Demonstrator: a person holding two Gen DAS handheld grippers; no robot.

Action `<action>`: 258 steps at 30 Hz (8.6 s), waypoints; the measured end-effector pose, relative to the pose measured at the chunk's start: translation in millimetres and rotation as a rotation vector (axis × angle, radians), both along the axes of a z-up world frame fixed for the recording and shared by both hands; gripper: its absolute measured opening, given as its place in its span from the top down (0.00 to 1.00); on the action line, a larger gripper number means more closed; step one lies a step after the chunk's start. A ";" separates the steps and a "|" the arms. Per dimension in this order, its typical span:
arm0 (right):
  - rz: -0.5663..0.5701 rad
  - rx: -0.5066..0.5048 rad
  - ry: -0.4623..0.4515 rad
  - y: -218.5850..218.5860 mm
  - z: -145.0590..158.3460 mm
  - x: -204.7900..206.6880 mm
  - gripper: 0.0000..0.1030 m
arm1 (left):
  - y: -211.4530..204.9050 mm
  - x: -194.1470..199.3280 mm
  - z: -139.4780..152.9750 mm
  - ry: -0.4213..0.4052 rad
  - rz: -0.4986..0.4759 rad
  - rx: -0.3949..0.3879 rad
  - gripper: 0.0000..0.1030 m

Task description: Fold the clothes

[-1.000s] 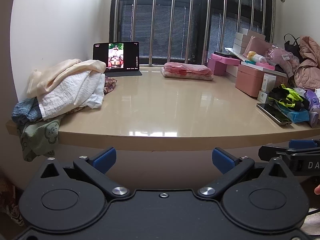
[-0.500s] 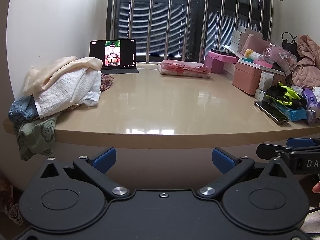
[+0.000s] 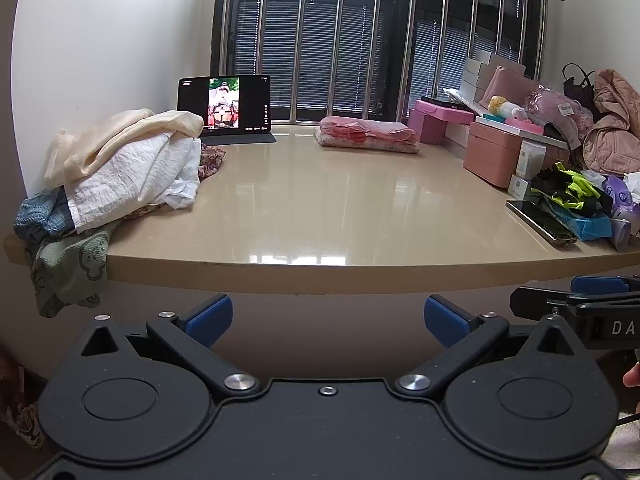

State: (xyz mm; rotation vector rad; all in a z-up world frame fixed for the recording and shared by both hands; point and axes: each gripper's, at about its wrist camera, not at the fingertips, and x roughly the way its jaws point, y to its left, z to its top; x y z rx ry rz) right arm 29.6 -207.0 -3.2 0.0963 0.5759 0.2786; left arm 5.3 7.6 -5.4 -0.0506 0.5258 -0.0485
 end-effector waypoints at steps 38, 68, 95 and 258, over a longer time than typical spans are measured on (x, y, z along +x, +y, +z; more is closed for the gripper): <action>0.003 -0.001 0.006 0.6 0.2 0.5 0.00 | -5.3 -0.7 0.2 0.002 -0.006 0.004 0.00; 0.005 0.000 0.005 1.6 0.0 0.8 0.00 | -5.8 -0.2 1.4 -0.001 -0.008 0.005 0.00; 0.007 0.002 0.007 1.4 -0.3 -0.5 0.00 | -4.6 0.7 1.1 0.002 -0.009 0.002 0.00; 0.019 0.039 -0.044 -14.7 9.6 224.2 0.47 | 9.8 243.4 -33.7 0.115 -0.229 0.164 0.67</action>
